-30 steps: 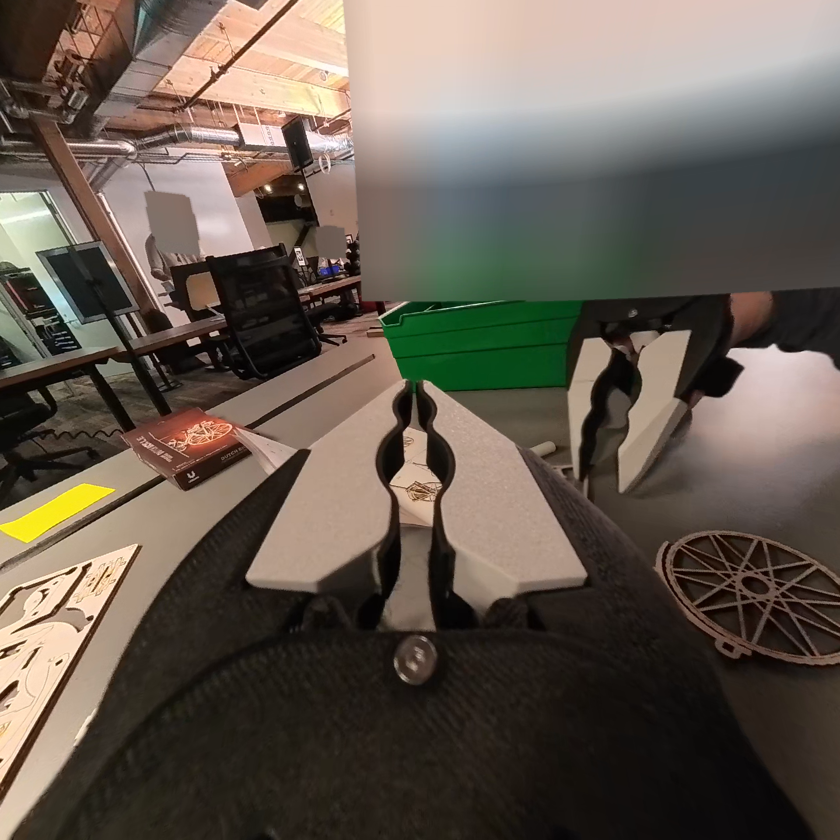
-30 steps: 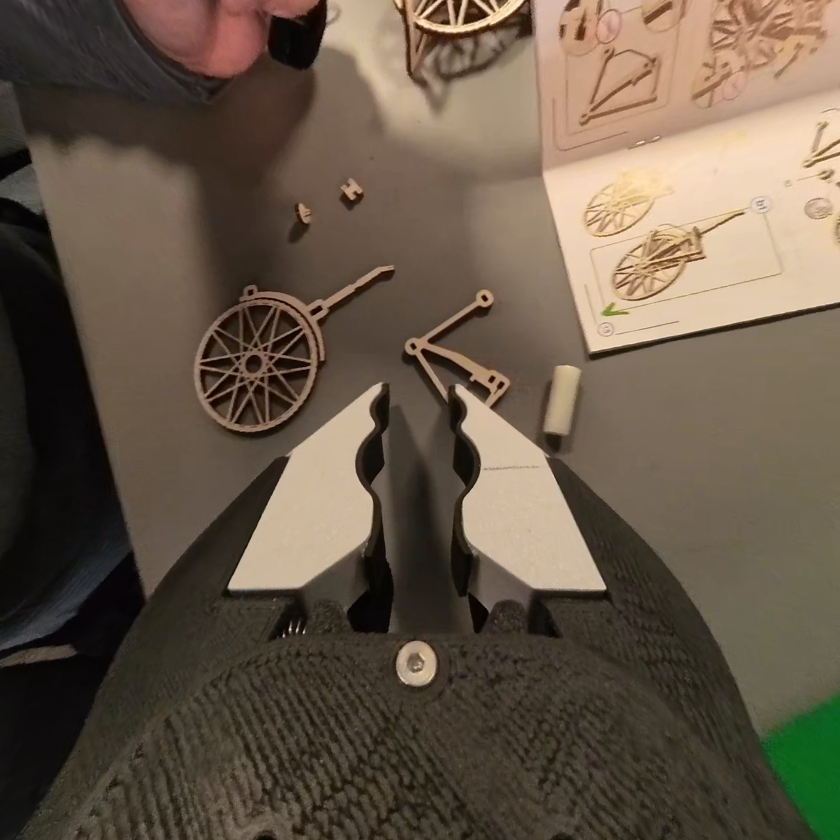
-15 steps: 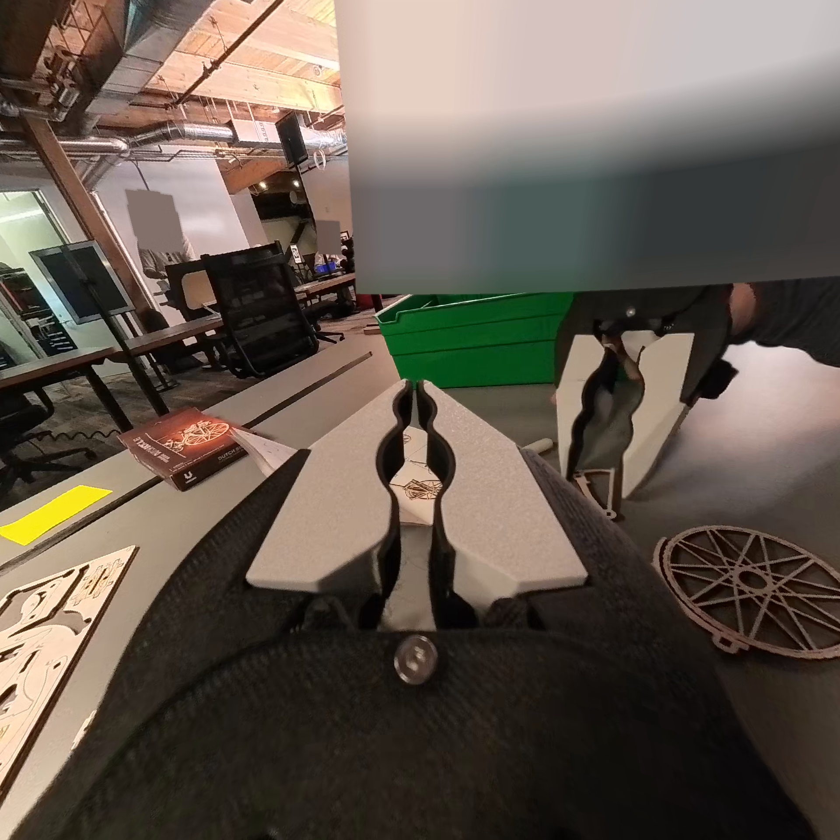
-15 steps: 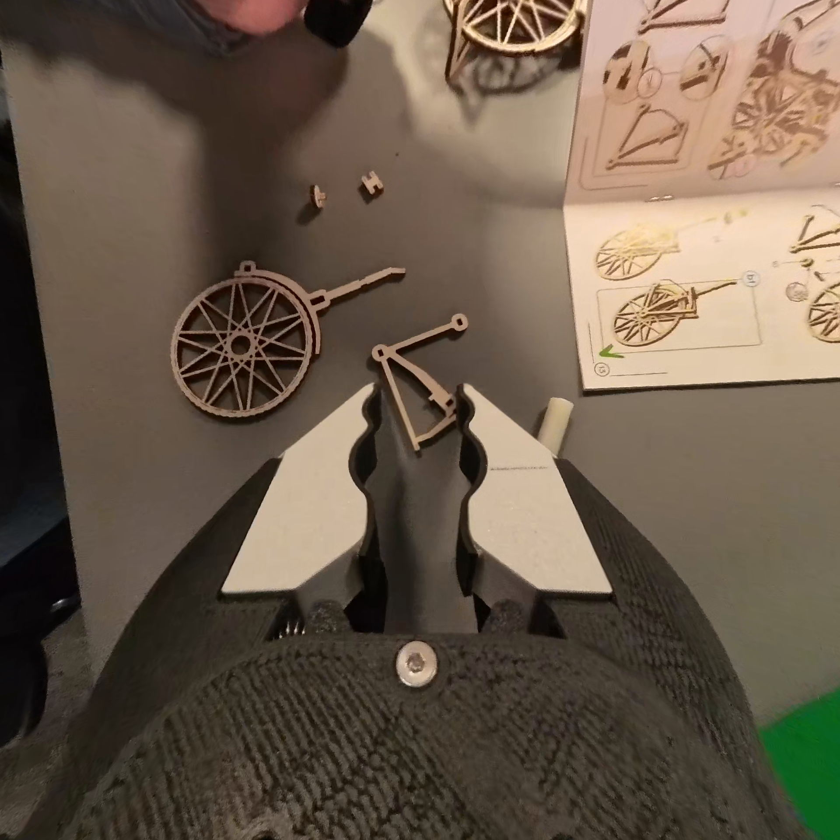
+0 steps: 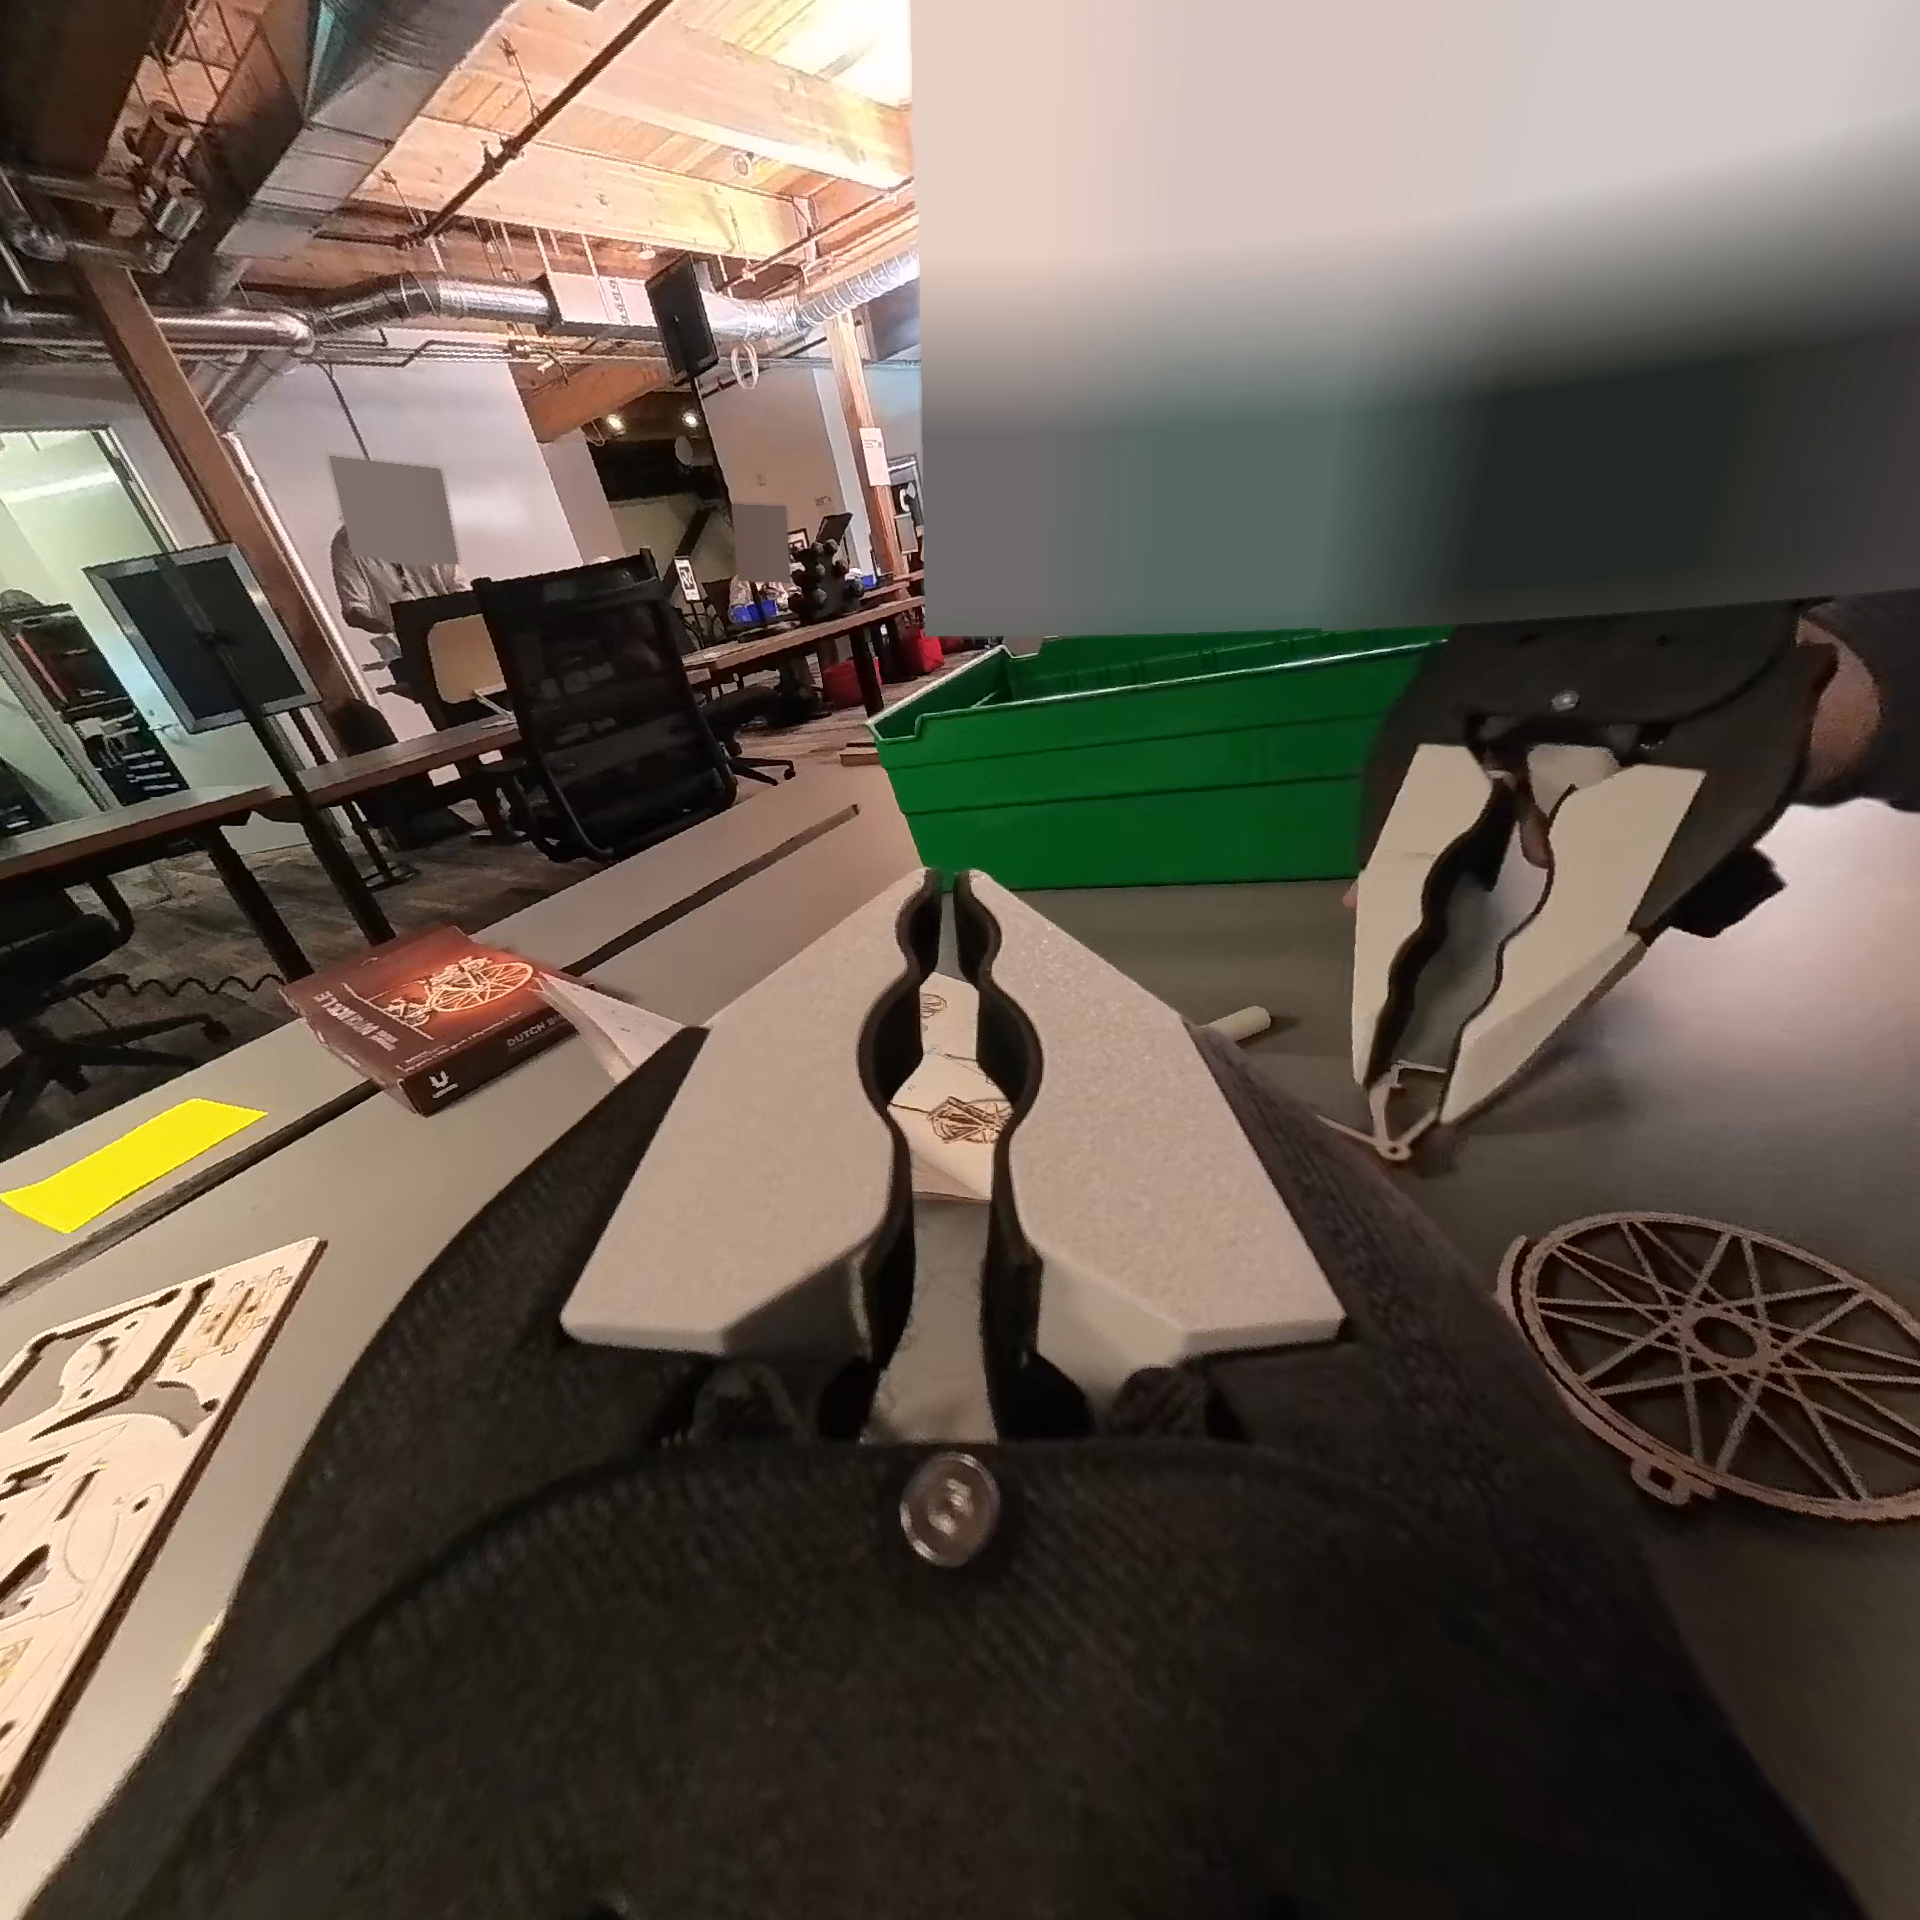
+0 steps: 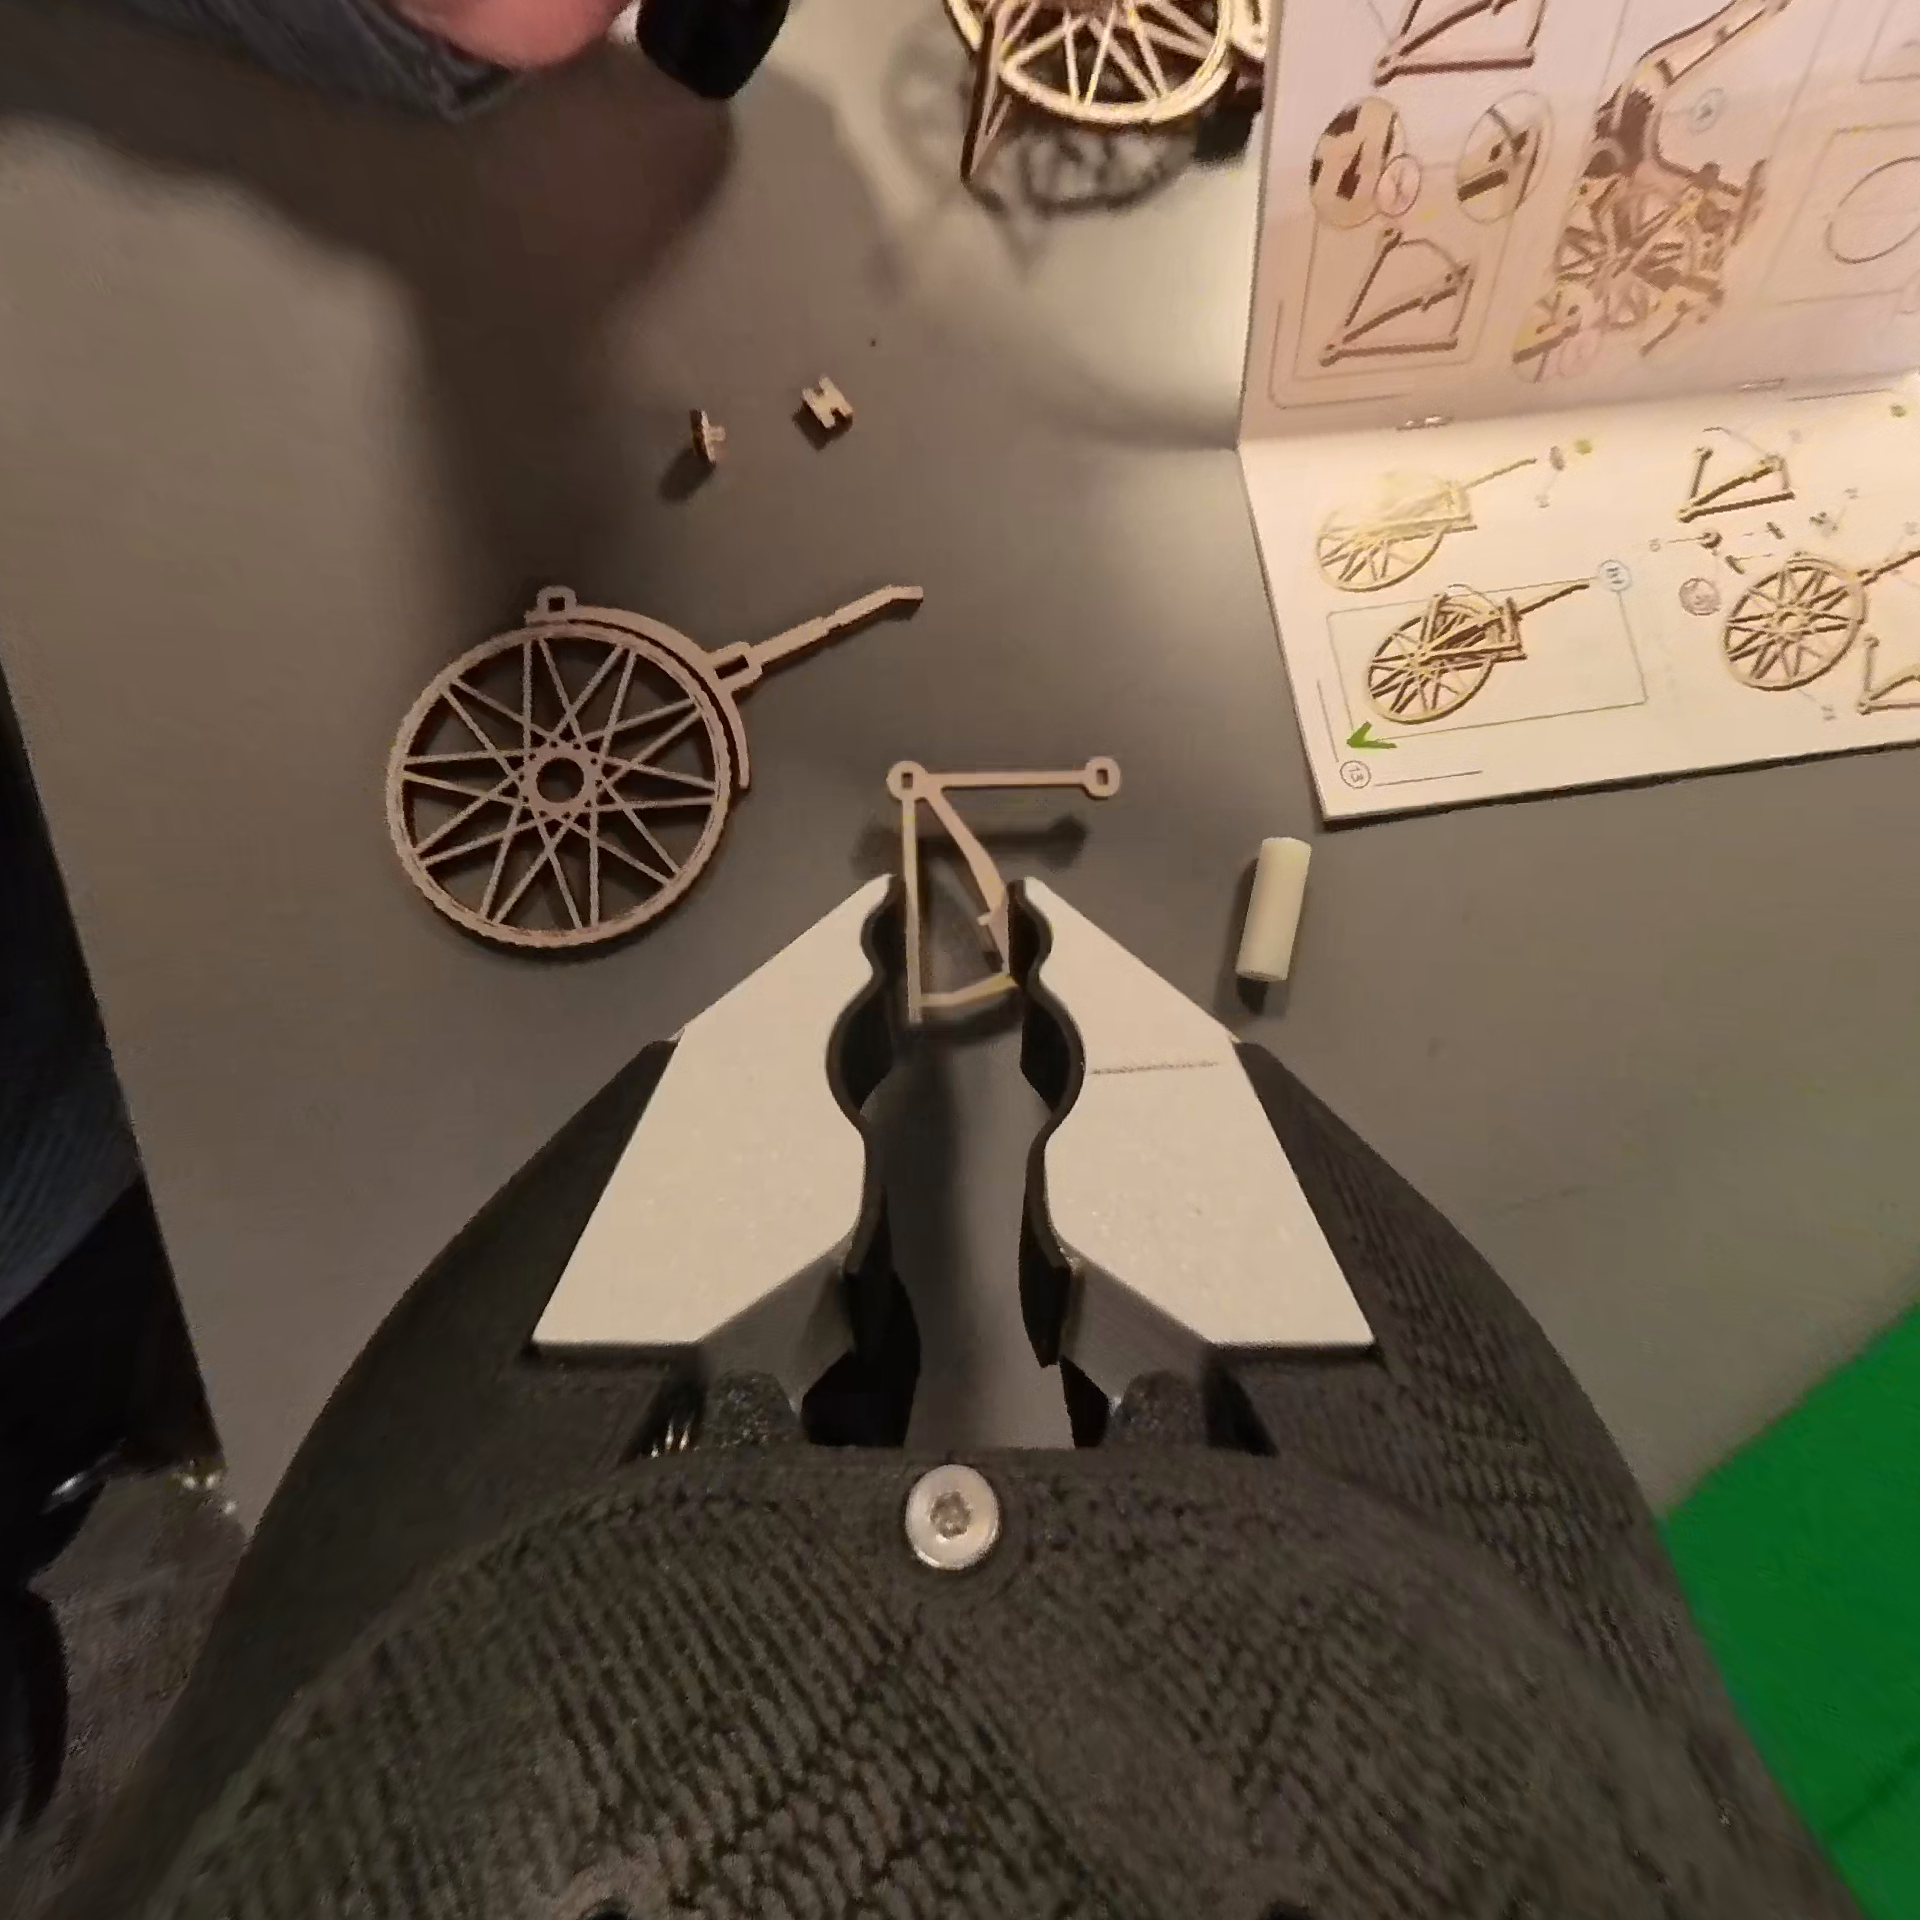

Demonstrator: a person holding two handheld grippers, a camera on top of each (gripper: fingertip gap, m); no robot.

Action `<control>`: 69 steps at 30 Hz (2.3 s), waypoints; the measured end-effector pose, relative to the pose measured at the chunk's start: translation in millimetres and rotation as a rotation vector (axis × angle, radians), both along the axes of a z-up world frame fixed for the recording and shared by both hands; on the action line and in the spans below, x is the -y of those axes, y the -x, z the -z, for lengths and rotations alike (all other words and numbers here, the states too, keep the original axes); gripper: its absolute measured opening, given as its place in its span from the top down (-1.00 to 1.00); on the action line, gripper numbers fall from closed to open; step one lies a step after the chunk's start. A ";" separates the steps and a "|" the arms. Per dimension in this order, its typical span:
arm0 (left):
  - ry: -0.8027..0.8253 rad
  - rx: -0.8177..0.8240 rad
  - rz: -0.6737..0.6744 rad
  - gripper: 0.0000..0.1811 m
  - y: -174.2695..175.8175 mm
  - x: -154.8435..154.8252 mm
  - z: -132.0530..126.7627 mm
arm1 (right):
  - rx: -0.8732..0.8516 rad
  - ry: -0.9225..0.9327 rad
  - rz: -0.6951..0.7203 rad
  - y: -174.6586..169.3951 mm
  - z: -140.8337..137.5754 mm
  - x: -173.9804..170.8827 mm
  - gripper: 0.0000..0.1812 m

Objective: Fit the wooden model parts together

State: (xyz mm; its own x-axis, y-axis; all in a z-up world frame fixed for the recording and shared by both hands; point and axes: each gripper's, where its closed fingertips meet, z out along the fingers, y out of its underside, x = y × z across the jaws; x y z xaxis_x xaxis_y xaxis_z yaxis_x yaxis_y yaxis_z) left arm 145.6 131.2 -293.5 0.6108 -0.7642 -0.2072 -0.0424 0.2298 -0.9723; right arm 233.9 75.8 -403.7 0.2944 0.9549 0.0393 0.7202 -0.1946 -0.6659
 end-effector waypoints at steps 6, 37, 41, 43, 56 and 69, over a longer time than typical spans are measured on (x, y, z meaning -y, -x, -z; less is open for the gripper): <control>0.139 0.056 0.079 0.84 -4.6 6.4 -0.6 | -0.105 -0.124 0.027 12.7 -27.8 -7.4 0.81; 0.913 0.154 0.459 0.99 -27.5 26.4 40.3 | -0.320 -0.269 -0.004 39.9 -62.9 -12.3 0.80; 0.876 0.136 0.448 0.98 -22.1 22.9 39.0 | -0.337 -0.234 0.021 35.2 -59.6 -15.8 0.80; 0.866 0.138 0.475 0.99 -22.0 25.1 36.2 | -0.361 -0.186 0.022 37.3 -57.3 -14.3 0.79; 0.829 0.146 0.612 0.99 -25.8 40.7 24.9 | -0.604 0.107 0.025 51.0 -73.1 -7.6 0.86; 0.839 0.189 0.687 0.92 -18.0 43.5 12.4 | -0.791 0.283 0.037 62.0 -88.3 -5.7 1.00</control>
